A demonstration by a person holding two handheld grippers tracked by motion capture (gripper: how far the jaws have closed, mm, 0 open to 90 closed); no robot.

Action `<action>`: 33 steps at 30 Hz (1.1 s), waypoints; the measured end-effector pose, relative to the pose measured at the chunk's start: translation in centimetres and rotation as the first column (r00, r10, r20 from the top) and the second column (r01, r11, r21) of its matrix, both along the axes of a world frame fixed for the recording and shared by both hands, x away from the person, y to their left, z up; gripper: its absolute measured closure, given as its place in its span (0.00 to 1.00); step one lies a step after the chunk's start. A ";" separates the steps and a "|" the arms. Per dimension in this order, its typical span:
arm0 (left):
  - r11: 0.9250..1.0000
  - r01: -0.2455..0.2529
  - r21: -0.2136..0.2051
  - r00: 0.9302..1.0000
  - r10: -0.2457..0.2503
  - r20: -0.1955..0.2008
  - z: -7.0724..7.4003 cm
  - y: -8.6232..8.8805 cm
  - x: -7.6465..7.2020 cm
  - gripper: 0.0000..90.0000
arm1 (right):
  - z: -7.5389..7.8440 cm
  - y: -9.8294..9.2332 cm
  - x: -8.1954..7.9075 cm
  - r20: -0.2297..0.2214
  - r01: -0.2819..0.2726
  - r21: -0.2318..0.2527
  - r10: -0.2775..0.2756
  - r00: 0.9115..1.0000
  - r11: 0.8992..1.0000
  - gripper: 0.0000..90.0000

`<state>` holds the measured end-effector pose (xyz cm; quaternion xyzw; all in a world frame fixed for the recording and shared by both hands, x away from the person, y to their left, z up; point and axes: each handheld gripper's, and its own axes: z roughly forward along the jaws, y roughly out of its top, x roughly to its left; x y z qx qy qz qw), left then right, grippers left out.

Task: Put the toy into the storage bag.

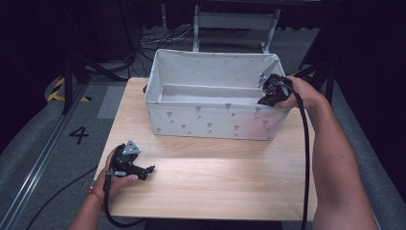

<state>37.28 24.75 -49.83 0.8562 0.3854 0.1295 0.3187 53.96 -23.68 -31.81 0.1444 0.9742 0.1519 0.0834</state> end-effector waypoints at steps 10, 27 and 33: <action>1.000 -0.001 0.000 1.000 0.001 0.000 0.0 0.0 0.0 0.00 | 0.1 -0.6 0.0 0.058 0.044 0.033 -0.046 0.997 0.998 0.79; 1.000 -0.005 -0.003 1.000 0.005 0.003 0.0 0.0 0.0 0.00 | 1.0 -3.8 -4.4 0.176 0.257 0.489 -0.383 0.907 0.834 0.39; 1.000 -0.004 -0.002 1.000 0.004 0.001 0.0 0.0 0.0 0.00 | 2.0 -4.1 -6.0 0.218 0.278 0.516 -0.438 0.872 0.810 0.26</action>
